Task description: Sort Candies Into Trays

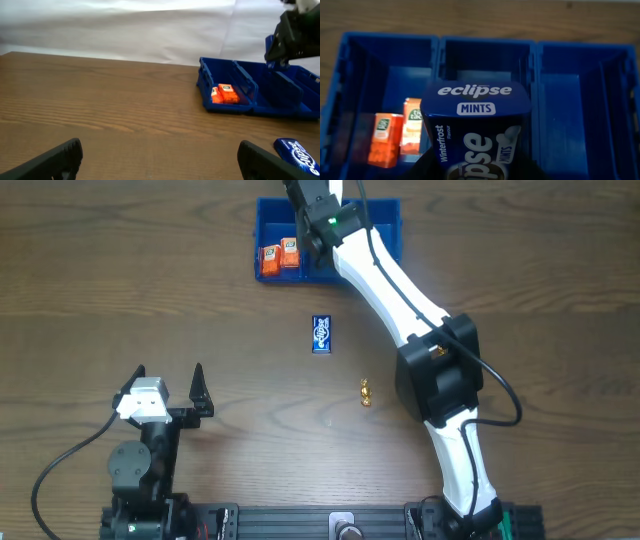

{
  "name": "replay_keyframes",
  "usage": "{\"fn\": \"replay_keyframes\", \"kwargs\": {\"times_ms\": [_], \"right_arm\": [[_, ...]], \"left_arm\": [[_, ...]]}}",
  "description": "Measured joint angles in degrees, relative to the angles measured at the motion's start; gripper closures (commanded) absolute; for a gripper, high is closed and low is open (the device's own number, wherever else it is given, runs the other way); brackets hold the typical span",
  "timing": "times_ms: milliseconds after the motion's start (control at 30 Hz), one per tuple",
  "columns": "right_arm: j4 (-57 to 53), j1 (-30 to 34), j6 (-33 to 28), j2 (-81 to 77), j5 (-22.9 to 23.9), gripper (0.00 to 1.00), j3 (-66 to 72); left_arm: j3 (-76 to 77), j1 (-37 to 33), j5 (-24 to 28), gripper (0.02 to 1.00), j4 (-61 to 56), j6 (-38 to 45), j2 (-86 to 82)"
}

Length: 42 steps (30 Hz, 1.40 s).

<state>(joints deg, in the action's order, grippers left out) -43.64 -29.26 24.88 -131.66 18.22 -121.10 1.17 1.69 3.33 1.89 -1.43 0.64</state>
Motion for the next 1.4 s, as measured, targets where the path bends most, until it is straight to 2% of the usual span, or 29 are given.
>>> {"fn": "replay_keyframes", "kwargs": {"times_ms": [100, 200, 400, 500, 700, 900, 1067, 1200, 1400], "right_arm": [[-0.5, 0.0, 0.7, -0.1, 0.8, 0.803, 0.1], [-0.5, 0.0, 1.2, -0.1, 1.2, 0.715, 0.1], [-0.7, 0.0, 1.9, -0.1, 1.4, 0.312, 0.1], [-0.7, -0.1, 1.8, -0.1, 1.7, 0.229, 0.1], [-3.6, -1.2, 1.7, 1.8, 1.8, 0.211, 0.2], [-15.1, -5.3, 1.7, 13.2, 1.9, 0.209, 0.5], [-22.4, -10.1, 4.8, 22.5, 0.8, 0.209, 5.8], [-21.1, -11.5, 7.4, 22.9, -2.4, 0.207, 15.8], [-10.0, -11.5, 9.7, 18.6, -8.3, 0.207, 32.6]], "left_arm": [[0.0, 0.0, 0.0, 0.020, 0.0, 0.0, 0.0], [0.0, 0.0, 0.0, 0.020, 0.0, 0.0, 0.0], [0.0, 0.0, 0.0, 0.020, 0.0, 0.0, 0.0], [0.0, 0.0, 0.0, 0.020, 0.0, 0.0, 0.0], [0.0, 0.0, 0.0, 0.020, 0.0, 0.0, 0.0], [0.0, 0.0, 0.0, 0.020, 0.0, 0.0, 0.0], [0.0, 0.0, 0.0, 0.020, 0.0, 0.0, 0.0], [0.0, 0.0, 0.0, 0.020, 0.0, 0.0, 0.0], [0.0, 0.0, 0.0, 0.020, 0.0, 0.0, 0.0]]}}
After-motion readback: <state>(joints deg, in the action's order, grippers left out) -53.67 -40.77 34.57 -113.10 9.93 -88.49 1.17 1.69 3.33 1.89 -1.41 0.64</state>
